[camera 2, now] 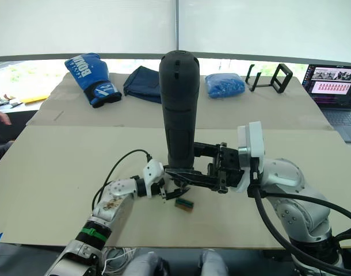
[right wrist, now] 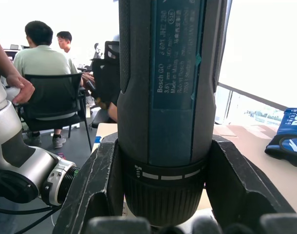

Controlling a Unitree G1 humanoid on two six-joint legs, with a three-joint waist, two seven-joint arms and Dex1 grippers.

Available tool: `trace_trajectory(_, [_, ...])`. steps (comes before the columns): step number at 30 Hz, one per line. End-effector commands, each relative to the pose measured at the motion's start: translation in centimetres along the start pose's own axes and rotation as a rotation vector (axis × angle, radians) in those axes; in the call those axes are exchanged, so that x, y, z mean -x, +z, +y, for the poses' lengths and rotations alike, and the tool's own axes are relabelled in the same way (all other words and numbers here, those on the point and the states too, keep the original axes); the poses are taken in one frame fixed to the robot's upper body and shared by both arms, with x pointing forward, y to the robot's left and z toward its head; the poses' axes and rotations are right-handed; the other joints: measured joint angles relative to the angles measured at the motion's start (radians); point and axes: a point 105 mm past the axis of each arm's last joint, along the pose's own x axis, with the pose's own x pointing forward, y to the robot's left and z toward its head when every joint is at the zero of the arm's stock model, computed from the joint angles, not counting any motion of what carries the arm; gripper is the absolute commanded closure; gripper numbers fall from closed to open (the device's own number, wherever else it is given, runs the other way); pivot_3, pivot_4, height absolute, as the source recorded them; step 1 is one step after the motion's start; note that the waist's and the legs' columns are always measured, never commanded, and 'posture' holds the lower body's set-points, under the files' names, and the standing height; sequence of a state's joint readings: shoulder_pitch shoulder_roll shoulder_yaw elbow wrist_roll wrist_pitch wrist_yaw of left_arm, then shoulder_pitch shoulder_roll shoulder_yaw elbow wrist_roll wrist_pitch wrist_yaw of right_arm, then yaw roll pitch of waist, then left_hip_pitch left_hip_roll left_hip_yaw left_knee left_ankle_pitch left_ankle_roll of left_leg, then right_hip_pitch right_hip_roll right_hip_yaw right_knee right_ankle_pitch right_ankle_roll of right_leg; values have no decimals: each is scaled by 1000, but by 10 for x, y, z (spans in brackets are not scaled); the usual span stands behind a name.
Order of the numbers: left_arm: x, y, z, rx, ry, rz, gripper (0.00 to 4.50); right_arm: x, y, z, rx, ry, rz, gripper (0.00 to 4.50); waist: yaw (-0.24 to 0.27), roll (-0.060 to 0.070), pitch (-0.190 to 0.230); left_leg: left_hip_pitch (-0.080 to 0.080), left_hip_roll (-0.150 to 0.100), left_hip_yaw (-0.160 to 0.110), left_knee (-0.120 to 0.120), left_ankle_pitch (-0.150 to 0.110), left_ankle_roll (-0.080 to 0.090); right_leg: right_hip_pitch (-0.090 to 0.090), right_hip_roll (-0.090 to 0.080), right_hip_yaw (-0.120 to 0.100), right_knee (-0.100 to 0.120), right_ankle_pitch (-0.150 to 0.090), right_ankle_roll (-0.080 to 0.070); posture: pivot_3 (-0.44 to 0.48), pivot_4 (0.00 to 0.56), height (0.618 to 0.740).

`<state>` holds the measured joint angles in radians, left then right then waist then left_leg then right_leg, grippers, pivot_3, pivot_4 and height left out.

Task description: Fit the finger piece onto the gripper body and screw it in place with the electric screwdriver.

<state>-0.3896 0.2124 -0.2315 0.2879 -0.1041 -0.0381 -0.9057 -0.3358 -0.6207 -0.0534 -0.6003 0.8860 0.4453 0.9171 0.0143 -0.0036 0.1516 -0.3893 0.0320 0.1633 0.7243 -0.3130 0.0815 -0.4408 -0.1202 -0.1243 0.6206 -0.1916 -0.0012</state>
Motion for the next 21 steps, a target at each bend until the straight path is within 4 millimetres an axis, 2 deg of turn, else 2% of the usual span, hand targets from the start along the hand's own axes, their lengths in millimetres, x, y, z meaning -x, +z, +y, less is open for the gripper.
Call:
trace_trajectory(1, [-3,-3,-2,-2,10,20,65,-2,16,5,57,28,-40,2586,0,0,0,0,0,0,0,0,0,0,0,0,0,0,0,0,150,740])
trace_trajectory(2, [-3,-4,-2,2,11,23,65,-2,16,5,58,28,-41,2586,1,0,0,0,0,0,0,0,0,0,0,0,0,0,0,0,150,740])
trace_trajectory(5, [-2,-6,-1,6,8,30,849,-2,18,4,63,29,-46,2586,0,0,0,0,0,0,0,0,0,0,-1,0,0,0,0,0,150,740])
trace_trajectory(8, [0,-7,1,4,13,37,2189,-5,23,2,71,28,-66,2586,-1,0,0,0,0,0,0,0,0,0,-1,0,0,0,0,0,150,740])
trace_trajectory(15, [-1,-8,4,9,16,44,2174,-17,34,-10,94,25,-114,2586,-1,0,0,0,0,0,0,0,0,0,-1,-1,0,0,0,0,150,740])
trace_trajectory(21, [-1,-10,3,24,9,51,2174,-28,35,-18,108,33,-129,2586,-1,0,0,0,0,0,0,0,0,0,-1,-1,1,0,0,0,150,740])
